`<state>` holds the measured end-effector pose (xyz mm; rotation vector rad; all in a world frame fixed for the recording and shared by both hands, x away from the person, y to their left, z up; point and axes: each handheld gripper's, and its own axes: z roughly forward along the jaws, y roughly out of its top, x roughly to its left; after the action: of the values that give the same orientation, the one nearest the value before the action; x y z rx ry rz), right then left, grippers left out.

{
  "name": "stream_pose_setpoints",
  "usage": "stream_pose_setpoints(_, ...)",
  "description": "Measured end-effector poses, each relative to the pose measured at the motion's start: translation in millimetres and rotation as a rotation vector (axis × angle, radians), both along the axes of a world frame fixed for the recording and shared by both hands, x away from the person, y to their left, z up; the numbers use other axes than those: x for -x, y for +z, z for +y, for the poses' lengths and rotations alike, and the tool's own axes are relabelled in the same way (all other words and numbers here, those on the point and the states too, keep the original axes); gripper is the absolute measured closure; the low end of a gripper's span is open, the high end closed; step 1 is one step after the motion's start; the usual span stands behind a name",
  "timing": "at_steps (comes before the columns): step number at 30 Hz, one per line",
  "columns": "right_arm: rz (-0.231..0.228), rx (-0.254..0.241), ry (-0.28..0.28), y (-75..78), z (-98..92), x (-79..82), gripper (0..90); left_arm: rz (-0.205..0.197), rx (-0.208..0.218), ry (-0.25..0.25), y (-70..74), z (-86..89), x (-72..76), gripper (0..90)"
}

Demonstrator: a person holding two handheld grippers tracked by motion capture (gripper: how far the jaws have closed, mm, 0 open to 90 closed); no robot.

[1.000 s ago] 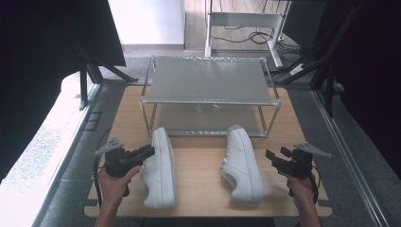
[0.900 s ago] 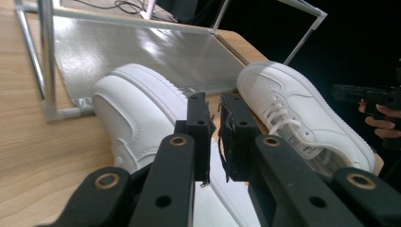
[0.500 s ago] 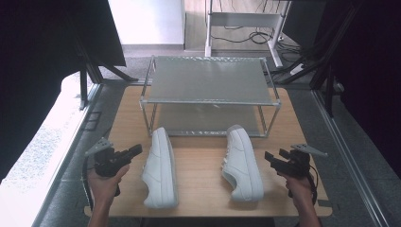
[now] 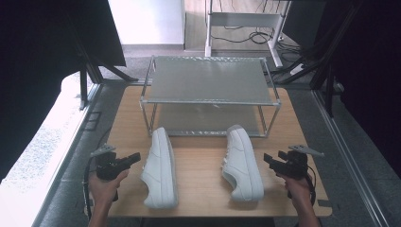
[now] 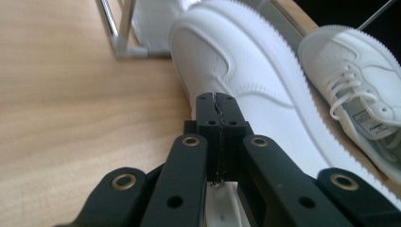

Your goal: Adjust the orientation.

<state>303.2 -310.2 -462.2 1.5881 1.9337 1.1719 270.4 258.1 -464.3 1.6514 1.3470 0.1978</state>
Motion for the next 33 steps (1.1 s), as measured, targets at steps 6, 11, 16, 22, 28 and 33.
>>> stream_pose_setpoints(6, 0.006, 0.004, -0.001, -1.8, 0.2, -0.4, 31.4, 0.027, 0.009, -0.019, -7.7, -1.7, 7.5, 90.0)
stream_pose_setpoints(11, 0.006, 0.005, 0.002, -1.8, 1.1, -0.3, 31.4, 0.032, -0.013, -0.047, -7.6, -8.3, 7.2, 90.0)
stream_pose_setpoints(16, 0.005, 0.008, 0.001, -1.5, 1.0, -0.5, 31.4, 0.029, -0.027, -0.06, -5.3, -15.7, 6.8, 90.0)
stream_pose_setpoints(22, 0.003, 0.007, -0.002, 0.4, 0.0, 0.8, 31.4, 0.012, -0.041, -0.059, -3.3, -21.5, 6.8, 90.0)
stream_pose_setpoints(28, 0.002, -0.001, -0.016, 1.4, -3.7, 1.1, 31.4, 0.002, -0.03, -0.054, -0.7, -23.5, 6.9, 90.0)
stream_pose_setpoints(33, 0.001, -0.007, -0.022, 1.7, -5.1, 1.2, 31.5, -0.009, -0.02, -0.063, 1.2, -26.6, 6.6, 90.0)
